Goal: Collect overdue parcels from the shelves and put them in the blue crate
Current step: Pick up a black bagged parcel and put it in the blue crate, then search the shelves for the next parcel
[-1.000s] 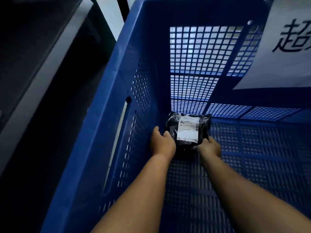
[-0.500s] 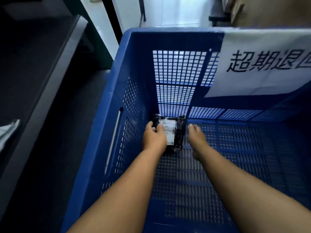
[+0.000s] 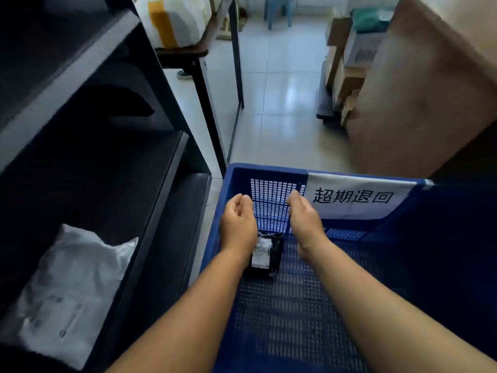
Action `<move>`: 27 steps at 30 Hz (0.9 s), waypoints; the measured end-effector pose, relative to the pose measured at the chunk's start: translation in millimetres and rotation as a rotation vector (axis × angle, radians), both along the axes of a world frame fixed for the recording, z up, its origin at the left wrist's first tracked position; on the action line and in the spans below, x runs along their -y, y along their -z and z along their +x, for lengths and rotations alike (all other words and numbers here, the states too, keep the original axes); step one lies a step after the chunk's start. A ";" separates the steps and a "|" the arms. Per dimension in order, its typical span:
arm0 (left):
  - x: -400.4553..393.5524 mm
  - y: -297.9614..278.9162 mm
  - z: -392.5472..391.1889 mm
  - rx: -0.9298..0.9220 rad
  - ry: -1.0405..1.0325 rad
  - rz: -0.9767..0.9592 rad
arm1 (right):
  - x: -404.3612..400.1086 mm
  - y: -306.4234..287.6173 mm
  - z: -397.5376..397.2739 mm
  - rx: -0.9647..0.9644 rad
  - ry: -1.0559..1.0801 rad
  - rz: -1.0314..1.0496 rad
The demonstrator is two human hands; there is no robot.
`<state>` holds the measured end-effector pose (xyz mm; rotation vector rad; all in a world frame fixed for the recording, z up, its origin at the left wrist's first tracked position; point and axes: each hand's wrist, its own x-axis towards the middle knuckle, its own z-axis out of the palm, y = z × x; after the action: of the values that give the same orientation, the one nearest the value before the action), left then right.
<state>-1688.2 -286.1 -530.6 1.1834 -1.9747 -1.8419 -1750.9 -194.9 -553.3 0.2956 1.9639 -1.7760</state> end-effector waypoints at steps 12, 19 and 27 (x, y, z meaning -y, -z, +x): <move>10.9 -190.4 124.6 -0.291 -0.373 -0.161 | 22.7 -211.9 99.3 -0.168 -0.363 -0.181; 13.2 -267.2 223.4 -0.345 -0.556 -0.273 | 47.2 -290.8 195.5 -0.261 -0.561 -0.225; -2.0 -324.7 362.6 -0.410 -0.798 -0.340 | 58.5 -351.1 318.9 -0.319 -0.789 -0.334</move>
<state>-1325.6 -284.1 -205.9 1.1307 -1.2481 -1.1613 -1432.1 -253.3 -202.2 -0.8075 1.5831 -1.6017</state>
